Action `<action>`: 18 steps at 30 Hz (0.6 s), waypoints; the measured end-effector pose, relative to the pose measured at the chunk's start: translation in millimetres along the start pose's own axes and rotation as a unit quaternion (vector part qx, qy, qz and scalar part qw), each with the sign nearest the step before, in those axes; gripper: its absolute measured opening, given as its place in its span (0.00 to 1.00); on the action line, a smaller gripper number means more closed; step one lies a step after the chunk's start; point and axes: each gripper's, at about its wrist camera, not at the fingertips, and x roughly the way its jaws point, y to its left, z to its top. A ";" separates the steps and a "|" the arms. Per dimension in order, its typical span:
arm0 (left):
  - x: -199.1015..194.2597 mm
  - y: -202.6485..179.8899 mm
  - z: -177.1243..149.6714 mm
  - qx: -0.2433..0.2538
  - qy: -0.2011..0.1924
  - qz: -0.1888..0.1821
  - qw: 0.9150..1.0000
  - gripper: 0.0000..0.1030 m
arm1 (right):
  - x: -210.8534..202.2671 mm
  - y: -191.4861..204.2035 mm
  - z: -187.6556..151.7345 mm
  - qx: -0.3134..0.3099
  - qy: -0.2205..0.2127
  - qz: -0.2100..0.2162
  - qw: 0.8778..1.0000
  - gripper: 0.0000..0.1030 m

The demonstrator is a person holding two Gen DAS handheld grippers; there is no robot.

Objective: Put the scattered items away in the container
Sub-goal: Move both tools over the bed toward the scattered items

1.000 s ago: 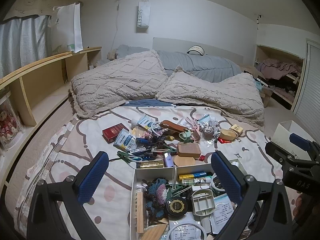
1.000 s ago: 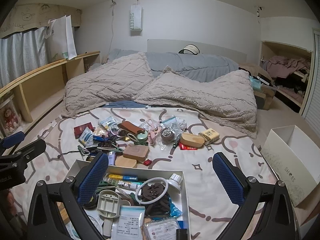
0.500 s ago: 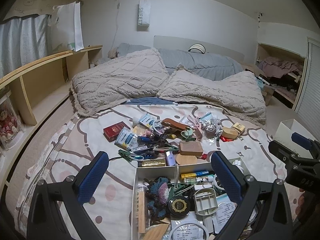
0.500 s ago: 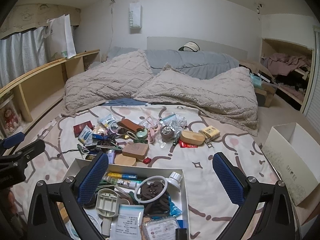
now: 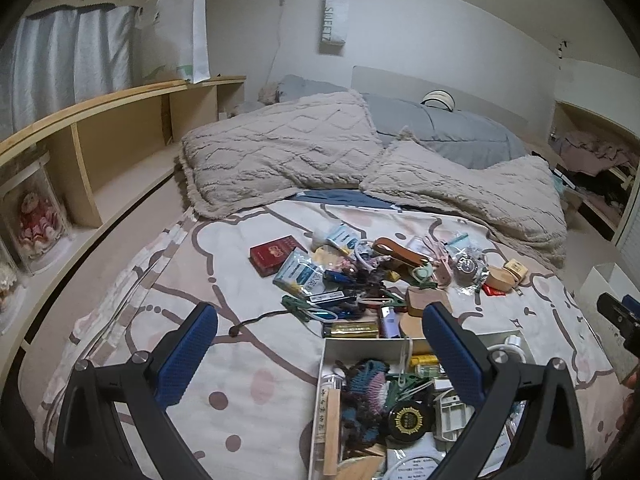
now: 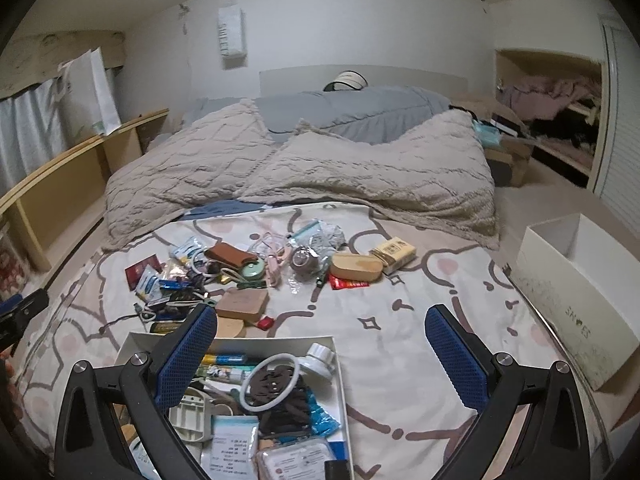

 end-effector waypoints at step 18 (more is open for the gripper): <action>31.3 38.9 2.1 -0.059 0.043 -0.003 0.997 1.00 | 27.2 -31.1 -5.3 0.017 0.014 -0.039 0.999 1.00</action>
